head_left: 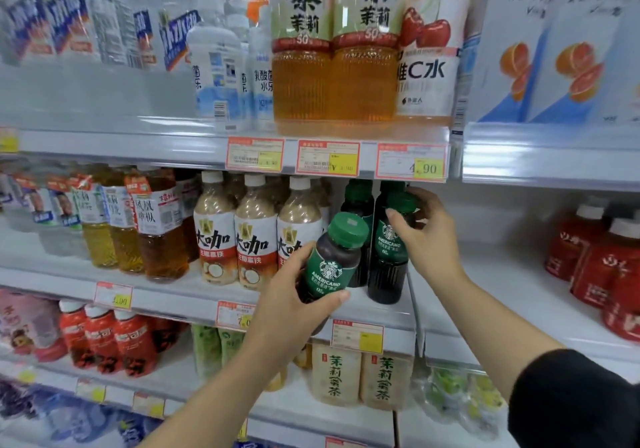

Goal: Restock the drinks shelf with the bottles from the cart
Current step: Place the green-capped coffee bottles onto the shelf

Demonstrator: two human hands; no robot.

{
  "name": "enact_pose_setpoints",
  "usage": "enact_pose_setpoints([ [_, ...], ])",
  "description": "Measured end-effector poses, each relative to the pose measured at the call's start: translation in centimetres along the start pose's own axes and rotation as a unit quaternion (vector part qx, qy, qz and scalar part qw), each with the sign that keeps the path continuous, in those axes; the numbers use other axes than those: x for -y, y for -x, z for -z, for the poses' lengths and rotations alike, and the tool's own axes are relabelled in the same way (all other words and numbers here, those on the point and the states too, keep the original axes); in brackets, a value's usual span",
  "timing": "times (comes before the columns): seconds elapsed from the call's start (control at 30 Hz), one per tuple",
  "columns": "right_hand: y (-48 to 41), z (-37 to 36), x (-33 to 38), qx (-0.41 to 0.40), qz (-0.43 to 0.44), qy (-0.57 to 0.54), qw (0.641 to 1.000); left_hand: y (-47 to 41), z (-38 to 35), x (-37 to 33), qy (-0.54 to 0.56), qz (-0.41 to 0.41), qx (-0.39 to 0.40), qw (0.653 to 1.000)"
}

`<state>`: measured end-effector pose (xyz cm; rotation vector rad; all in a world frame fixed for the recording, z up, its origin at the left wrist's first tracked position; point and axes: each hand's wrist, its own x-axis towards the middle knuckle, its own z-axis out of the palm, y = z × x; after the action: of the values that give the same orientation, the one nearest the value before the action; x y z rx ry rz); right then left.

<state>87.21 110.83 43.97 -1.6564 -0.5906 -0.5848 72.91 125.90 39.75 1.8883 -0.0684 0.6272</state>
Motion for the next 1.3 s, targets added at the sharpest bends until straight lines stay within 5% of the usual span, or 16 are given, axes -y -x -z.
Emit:
enact_pose_setpoints([
  [0.33, 4.1, 0.2, -2.2, 0.080, -0.048, 0.074, 0.993, 0.1, -0.1, 0.3, 0.013, 0.003, -0.007, 1.000],
  [0.93, 2.9, -0.4, -4.6, 0.072, -0.078, 0.124, 0.987, 0.5, 0.2, -0.2, 0.056, 0.003, -0.025, 0.998],
  [1.07, 4.0, 0.9, -2.3, 0.006, -0.039, 0.107, 0.993, -0.1, -0.6, -0.6, 0.063, -0.015, -0.020, 0.998],
  [1.3, 5.6, 2.5, 0.3, 0.255, -0.025, 0.084, 0.963, -2.9, -3.5, -0.1, 0.079, -0.031, -0.030, 0.996],
])
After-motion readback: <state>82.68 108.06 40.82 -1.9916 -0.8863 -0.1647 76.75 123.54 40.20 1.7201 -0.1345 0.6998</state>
